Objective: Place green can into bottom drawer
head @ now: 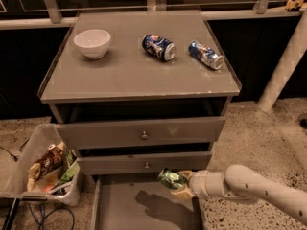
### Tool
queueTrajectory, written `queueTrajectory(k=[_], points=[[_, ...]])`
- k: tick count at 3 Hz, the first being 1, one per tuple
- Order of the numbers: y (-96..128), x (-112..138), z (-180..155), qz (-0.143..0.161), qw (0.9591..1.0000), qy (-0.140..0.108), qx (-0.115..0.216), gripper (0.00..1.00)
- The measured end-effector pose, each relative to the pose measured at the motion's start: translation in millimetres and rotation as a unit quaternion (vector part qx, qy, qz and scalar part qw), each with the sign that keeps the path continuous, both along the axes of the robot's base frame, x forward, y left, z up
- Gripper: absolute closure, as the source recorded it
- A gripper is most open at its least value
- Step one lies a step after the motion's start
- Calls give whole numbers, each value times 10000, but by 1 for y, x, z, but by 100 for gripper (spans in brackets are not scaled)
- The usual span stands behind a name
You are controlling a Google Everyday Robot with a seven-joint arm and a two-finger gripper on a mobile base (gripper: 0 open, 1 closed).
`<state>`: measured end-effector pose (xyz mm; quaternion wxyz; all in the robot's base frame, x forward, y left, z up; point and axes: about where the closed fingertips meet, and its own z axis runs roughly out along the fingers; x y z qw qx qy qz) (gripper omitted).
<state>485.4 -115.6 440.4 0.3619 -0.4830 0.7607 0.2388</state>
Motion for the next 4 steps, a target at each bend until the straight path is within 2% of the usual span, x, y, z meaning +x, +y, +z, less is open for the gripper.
queueTrajectory(k=[1,2,4], points=[[17,-3,-43,175,9992,323,-175,100],[32,-11,-106,332,9976,485,-373,100],[44,-32,-212,280,9960,719,-450,100]])
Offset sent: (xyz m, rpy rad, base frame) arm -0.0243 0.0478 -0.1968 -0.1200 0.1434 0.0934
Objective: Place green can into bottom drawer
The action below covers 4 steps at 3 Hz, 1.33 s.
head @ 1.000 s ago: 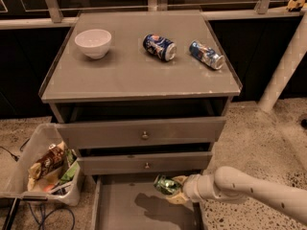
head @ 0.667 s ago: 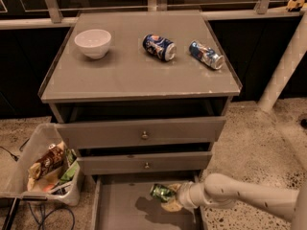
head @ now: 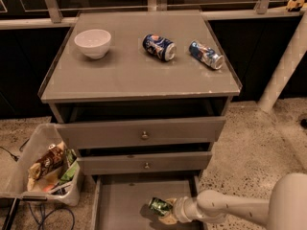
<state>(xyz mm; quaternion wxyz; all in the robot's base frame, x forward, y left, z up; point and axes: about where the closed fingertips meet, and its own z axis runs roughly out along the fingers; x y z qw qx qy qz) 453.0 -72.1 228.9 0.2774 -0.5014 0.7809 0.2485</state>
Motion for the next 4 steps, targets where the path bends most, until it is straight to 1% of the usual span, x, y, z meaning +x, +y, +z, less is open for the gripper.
queueTrajectory(k=[1,2,3,4], points=[[-2,3,-30,-169,9998,-56,19,100],[-8,13,-55,-354,9992,-165,22,100],[-13,20,-84,-468,9988,-150,-74,100],[-12,23,-99,-511,9985,-141,-99,100]])
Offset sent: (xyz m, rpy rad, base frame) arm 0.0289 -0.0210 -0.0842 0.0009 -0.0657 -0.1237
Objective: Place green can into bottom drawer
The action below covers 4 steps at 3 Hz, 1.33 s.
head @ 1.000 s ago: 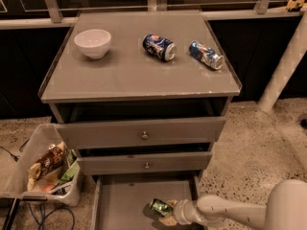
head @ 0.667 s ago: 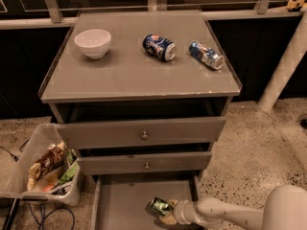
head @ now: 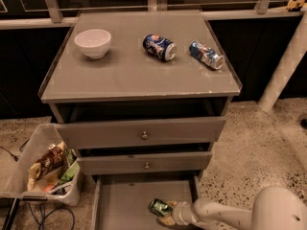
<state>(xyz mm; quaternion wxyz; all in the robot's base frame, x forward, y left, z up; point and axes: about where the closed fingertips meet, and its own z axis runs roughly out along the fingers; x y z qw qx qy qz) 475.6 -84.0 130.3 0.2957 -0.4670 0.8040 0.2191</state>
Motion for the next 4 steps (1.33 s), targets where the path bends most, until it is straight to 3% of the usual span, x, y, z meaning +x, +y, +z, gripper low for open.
queueTrajectory(k=[1,4], points=[[0,1,-3,-12,10000,3,-3,87],[0,0,-3,-11,10000,3,-3,18]])
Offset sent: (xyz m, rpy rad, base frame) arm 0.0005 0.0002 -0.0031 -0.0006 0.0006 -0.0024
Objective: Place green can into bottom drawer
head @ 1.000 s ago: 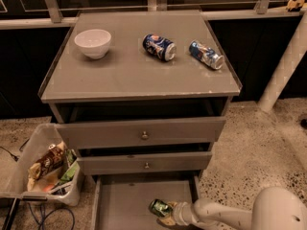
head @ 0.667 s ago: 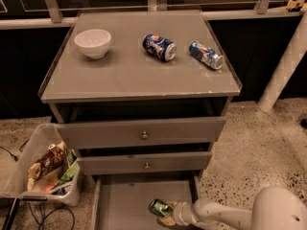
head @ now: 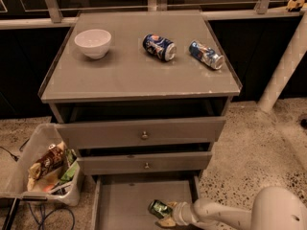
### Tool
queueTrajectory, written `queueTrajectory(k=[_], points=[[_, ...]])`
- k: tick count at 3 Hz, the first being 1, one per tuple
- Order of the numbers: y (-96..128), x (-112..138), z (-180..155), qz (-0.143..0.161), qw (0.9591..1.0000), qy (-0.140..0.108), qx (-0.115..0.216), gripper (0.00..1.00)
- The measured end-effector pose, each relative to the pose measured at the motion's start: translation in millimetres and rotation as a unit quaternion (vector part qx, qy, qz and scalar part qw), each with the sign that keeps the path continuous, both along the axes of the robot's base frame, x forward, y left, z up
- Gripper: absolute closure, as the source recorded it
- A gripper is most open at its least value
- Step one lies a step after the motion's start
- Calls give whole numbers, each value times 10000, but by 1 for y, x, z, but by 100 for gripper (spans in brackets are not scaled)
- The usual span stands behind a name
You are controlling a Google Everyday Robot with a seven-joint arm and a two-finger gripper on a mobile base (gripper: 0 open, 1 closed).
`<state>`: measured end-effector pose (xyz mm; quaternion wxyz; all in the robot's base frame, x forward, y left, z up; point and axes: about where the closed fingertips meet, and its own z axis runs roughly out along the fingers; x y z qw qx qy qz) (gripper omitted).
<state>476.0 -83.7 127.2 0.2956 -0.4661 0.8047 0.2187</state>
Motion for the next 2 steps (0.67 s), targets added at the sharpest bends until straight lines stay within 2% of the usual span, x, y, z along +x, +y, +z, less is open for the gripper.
queueTrajectory(k=[1,2], points=[[0,0,0,0,10000,0,0,0],[0,0,0,0,10000,0,0,0]])
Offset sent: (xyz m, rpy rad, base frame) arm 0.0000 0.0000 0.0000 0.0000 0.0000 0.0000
